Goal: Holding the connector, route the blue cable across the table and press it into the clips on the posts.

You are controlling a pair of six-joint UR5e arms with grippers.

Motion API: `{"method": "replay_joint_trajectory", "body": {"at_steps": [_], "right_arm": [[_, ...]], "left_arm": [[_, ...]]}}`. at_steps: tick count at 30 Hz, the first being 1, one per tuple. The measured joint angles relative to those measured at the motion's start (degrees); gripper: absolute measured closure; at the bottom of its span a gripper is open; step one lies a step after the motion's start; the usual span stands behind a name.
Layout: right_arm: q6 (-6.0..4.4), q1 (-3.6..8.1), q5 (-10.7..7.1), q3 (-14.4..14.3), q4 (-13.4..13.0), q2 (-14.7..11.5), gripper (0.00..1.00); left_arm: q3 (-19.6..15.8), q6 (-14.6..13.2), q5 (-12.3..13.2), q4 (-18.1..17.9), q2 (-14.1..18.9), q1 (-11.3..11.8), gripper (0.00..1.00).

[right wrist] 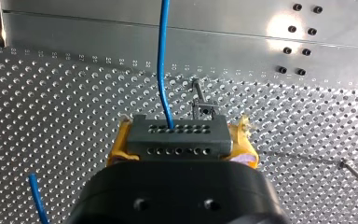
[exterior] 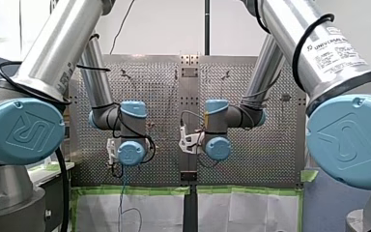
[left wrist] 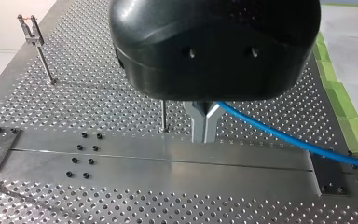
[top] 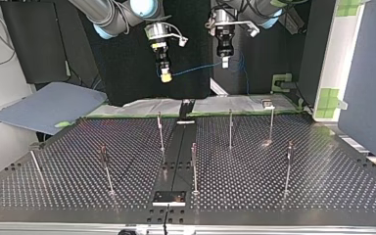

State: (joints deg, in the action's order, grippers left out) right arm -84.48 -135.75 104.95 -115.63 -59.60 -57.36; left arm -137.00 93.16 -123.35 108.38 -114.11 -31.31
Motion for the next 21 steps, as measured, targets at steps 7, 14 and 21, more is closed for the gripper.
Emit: {"method": "replay_joint_trajectory", "body": {"at_steps": [7,14,21], "right_arm": [[0.0,0.0,0.0,0.0,0.0,0.0,1.0],[0.11,-0.13,0.06,0.1,0.1,0.1,1.0],[0.42,-0.99,0.17,0.6,2.7,2.7,1.0]], "left_arm": [[0.0,0.0,0.0,0.0,0.0,0.0,0.98],[0.1,-0.1,0.0,-0.1,0.0,0.1,0.98],[0.1,-0.1,0.0,-0.1,0.0,0.1,0.98]]}}
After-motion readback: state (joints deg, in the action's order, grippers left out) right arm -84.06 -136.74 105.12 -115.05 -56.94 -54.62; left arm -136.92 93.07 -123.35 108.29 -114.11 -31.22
